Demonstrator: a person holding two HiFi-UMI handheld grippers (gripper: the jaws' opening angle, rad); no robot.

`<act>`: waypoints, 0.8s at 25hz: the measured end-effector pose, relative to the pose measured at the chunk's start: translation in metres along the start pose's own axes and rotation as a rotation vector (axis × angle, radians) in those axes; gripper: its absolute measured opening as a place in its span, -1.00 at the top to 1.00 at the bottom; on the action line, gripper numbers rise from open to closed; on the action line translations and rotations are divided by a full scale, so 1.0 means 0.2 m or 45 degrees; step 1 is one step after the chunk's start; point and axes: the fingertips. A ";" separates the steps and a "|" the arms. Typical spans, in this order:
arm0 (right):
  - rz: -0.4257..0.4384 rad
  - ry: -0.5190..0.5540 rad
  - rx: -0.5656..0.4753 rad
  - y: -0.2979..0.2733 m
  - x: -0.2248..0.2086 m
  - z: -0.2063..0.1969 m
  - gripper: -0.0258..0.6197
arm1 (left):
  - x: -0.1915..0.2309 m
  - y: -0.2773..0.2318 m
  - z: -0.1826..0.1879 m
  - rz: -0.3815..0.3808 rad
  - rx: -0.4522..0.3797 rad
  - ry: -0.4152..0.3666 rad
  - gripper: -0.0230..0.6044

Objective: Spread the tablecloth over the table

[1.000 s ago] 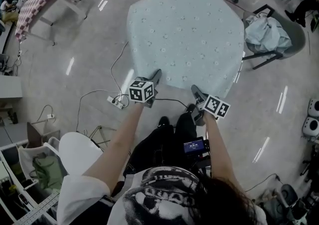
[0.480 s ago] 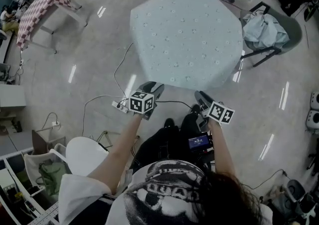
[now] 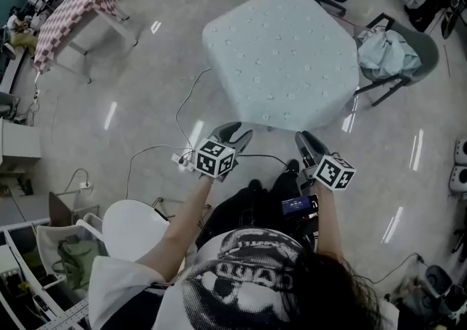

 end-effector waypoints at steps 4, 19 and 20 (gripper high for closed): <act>0.013 0.119 -0.018 0.08 0.15 0.03 0.59 | -0.13 0.10 0.12 -0.075 -0.061 -0.031 0.34; 0.138 0.295 -0.005 0.36 0.45 0.07 0.76 | -0.63 0.30 0.27 -0.191 -0.183 -0.098 0.42; 0.153 0.296 -0.011 0.39 0.47 0.08 0.76 | -0.67 0.31 0.27 -0.195 -0.192 -0.107 0.43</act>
Point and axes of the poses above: the fingertips, and each gripper's own axes: y backward along the fingers, x to its left, z out of its top, and after that the axes turned 7 degrees about -x, right-handed
